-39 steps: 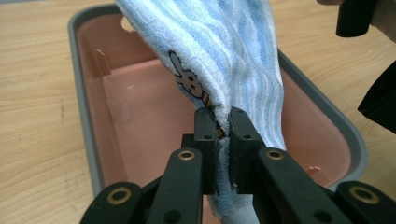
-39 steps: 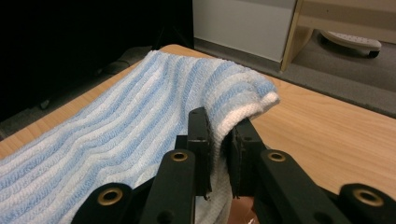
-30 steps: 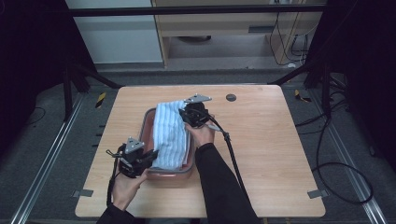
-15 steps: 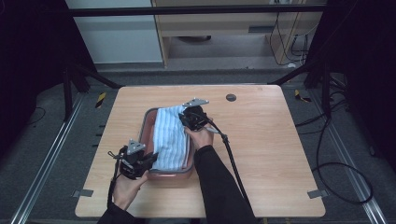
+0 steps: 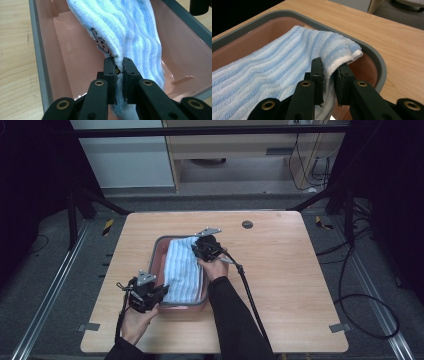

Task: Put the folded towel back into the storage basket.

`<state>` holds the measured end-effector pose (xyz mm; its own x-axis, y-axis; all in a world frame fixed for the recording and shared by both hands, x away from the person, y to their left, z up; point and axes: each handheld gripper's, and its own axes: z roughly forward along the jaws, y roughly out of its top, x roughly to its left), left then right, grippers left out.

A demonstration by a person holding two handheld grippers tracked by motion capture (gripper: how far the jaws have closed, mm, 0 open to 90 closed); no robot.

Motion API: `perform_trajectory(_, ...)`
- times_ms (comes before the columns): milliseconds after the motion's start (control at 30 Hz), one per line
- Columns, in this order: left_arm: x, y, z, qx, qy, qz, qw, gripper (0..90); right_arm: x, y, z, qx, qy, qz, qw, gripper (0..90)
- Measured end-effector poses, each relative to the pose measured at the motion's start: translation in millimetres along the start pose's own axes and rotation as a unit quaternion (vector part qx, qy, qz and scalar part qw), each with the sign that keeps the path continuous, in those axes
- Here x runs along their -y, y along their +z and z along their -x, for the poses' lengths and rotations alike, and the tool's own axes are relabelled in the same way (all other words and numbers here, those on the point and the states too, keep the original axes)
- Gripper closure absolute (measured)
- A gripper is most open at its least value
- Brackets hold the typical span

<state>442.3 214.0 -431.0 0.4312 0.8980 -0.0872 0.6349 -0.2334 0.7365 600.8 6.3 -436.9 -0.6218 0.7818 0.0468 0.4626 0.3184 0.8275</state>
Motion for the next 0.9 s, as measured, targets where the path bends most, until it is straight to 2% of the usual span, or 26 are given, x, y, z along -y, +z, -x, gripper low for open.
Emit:
perform_trajectory(33,-0.1,0.8,-0.4,-0.002,-0.001,-0.002,1.0,82.0,1.1,1.6,-0.1,0.006,-0.008,-0.004,0.9999,76.9)
perform_trajectory(167,0.0,2.0,-1.8,-0.006,-0.006,-0.009,0.9999,76.9,2.0,3.1,-0.8,0.004,-0.013,-0.007,0.9999,73.8)
perform_trajectory(200,0.1,2.1,-3.0,-0.012,-0.012,-0.009,0.9998,73.8,2.4,3.8,-0.6,0.009,-0.022,-0.008,0.9997,68.3)
perform_trajectory(300,-0.8,-0.2,-4.4,-0.008,-0.018,-0.005,0.9998,70.9,1.8,3.5,0.0,0.011,-0.021,-0.004,0.9997,62.7)
perform_trajectory(400,-2.0,-2.3,-4.5,-0.008,-0.019,-0.002,0.9998,67.1,0.8,1.6,0.5,0.012,-0.021,0.001,0.9997,60.7)
perform_trajectory(433,-2.5,-3.6,-4.2,-0.006,-0.023,0.001,0.9997,67.1,0.2,0.1,0.8,0.013,-0.02,0.004,0.9997,59.4)
perform_trajectory(467,-2.4,-5.3,-1.2,0.008,-0.045,0.002,0.9989,65.2,-0.5,-1.7,1.1,0.014,-0.018,0.008,0.9997,58.1)
perform_trajectory(500,-4.5,-7.7,-6.3,-0.008,-0.018,0.015,0.9997,63.5,-2.2,-6.4,2.1,0.013,-0.018,0.018,0.9996,56.8)
perform_trajectory(533,-5.6,-8.8,-8.3,-0.013,-0.01,0.025,0.9996,62.4,-3.1,-9.4,2.2,0.013,-0.015,0.021,0.9996,55.8)
perform_trajectory(600,-6.3,-10.2,-9.1,-0.014,-0.007,0.031,0.9994,58.0,-4.7,-14.9,3.2,0.013,-0.013,0.027,0.9995,53.2)
perform_trajectory(700,-9.5,-17.4,-13.1,-0.015,0.003,0.056,0.9983,52.1,-6.1,-23.3,5.5,0.016,-0.008,0.033,0.9993,44.9)
perform_trajectory(733,-9.5,-17.4,-13.1,-0.015,0.003,0.056,0.9983,50.1,-6.1,-23.3,5.5,0.016,-0.008,0.033,0.9993,44.9)
perform_trajectory(767,-11.1,-21.0,-15.3,-0.011,0.007,0.066,0.9977,48.2,-6.2,-29.8,8.1,0.019,-0.004,0.039,0.9991,39.9)
perform_trajectory(867,-12.5,-24.3,-17.3,-0.012,0.01,0.075,0.9971,43.2,-5.7,-37.3,11.9,0.02,0.001,0.047,0.9987,36.1)
perform_trajectory(900,-13.0,-25.9,-18.8,-0.012,0.01,0.08,0.9966,41.0,-5.2,-47.1,16.4,0.023,0.008,0.053,0.9983,32.2)
